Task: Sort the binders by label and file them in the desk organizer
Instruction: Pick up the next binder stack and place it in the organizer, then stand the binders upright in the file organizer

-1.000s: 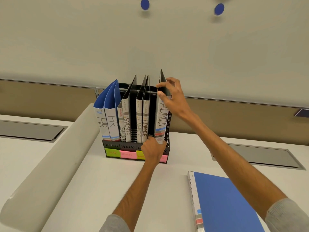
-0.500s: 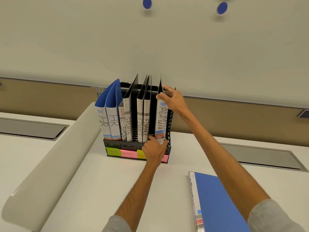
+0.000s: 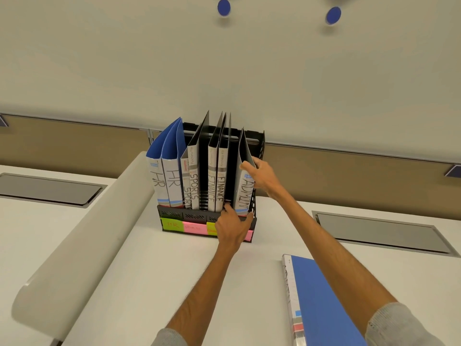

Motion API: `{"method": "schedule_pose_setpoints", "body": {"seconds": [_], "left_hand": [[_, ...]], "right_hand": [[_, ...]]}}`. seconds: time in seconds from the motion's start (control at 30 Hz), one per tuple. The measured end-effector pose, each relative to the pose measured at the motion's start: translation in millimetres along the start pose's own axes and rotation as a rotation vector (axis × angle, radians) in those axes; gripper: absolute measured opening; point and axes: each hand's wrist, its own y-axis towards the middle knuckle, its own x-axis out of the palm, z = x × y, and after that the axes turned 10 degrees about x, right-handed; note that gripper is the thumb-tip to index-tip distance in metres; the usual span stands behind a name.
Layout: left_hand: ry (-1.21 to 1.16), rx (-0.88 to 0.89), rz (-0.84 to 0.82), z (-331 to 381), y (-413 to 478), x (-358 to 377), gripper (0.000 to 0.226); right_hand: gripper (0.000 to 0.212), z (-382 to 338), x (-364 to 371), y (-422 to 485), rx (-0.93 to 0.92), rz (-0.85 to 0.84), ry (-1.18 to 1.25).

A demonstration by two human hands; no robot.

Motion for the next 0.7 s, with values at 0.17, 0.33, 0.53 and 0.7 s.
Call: {"method": "schedule_pose_setpoints", "body": {"seconds": [0.17,0.33,0.53,0.7], "left_hand": [[-0.162,0.094,-0.071,-2,-25,1,0.088],[-0.030,0.064,-0.148,-11,-69,2,0.083],[-0.113,-0.073,-0.223,-11,-118,3,0.055],[-0.089,-0.084,-0.290,3,-150,9,0.053]], "right_hand": [[0.072,8,-6,-13,0.076,-0.095,0.153],[0.067,44,-18,-45,0.090,-0.091,0.232],[0.069,111,-37,-86,0.225,0.009,0.178],[0.061,176,-54,-123,0.297,0.032,0.028]]}}
